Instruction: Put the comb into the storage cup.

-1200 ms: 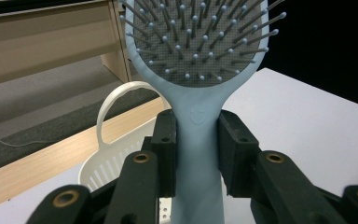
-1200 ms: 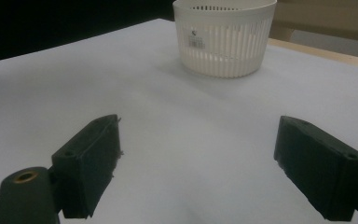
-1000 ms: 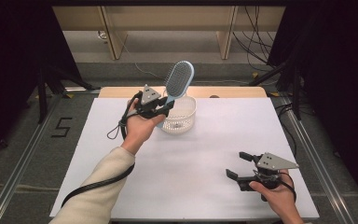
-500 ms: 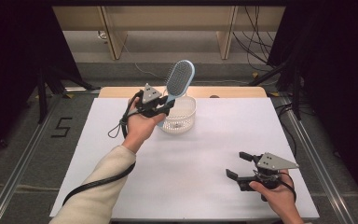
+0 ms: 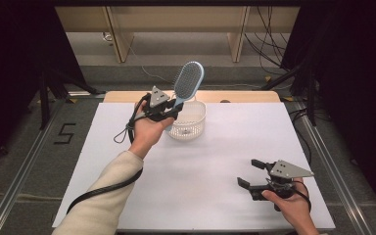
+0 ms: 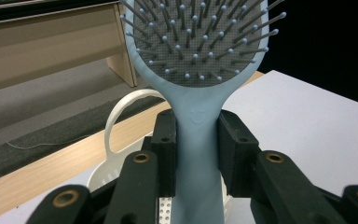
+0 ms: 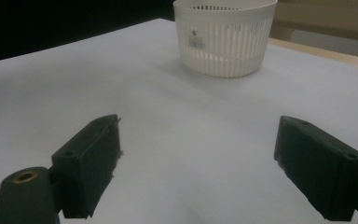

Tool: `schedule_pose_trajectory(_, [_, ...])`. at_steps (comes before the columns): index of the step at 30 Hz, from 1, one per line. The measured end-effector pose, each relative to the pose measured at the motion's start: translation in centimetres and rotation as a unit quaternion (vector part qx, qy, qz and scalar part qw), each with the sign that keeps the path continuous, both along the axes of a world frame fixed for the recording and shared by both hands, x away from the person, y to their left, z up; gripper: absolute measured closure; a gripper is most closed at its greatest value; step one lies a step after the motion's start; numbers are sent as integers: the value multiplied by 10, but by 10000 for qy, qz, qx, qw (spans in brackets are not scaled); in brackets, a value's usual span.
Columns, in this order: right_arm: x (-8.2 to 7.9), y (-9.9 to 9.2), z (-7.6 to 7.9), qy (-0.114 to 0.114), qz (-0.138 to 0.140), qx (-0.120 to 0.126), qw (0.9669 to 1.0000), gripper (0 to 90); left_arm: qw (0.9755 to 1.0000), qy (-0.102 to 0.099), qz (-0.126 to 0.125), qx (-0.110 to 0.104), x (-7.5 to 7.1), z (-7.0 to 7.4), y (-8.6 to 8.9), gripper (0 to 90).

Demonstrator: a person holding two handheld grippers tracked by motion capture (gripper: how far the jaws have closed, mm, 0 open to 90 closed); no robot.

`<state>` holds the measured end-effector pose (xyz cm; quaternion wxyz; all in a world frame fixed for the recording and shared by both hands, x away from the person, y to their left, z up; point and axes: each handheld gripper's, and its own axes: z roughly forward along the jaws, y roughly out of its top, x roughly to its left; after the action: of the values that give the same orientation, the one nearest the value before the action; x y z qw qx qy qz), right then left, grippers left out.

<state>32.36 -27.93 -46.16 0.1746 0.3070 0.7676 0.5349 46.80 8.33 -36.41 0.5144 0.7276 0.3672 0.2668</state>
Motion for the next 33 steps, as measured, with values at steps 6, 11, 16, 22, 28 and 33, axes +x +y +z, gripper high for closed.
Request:
schedule_pose_trajectory(6, [0, 0, 0, -7, 2, -4, 10000, 154, 10000, 6, -9, 1, 2, 0, -1, 699])
schedule_pose_trajectory(11, [0, 0, 0, -5, 2, 4, 10000, 154, 10000, 10, -24, -6, 4, 0, -3, 699])
schedule_pose_trajectory(16, [0, 0, 0, -6, 7, 4, 10000, 154, 10000, -1, -33, -13, 5, 1, -3, 699])
schedule_pose_trajectory(22, [0, 0, 0, 2, 5, 4, 10000, 154, 10000, -7, -32, -13, 7, 2, -3, 699])
schedule_pose_trajectory(28, [0, 0, 0, 2, 9, 10, 10000, 154, 10000, 5, -30, -6, 9, 3, -3, 699])
schedule_pose_trajectory(33, [0, 0, 0, 6, 8, 7, 10000, 154, 10000, 19, -20, -29, 10, 3, -5, 699])
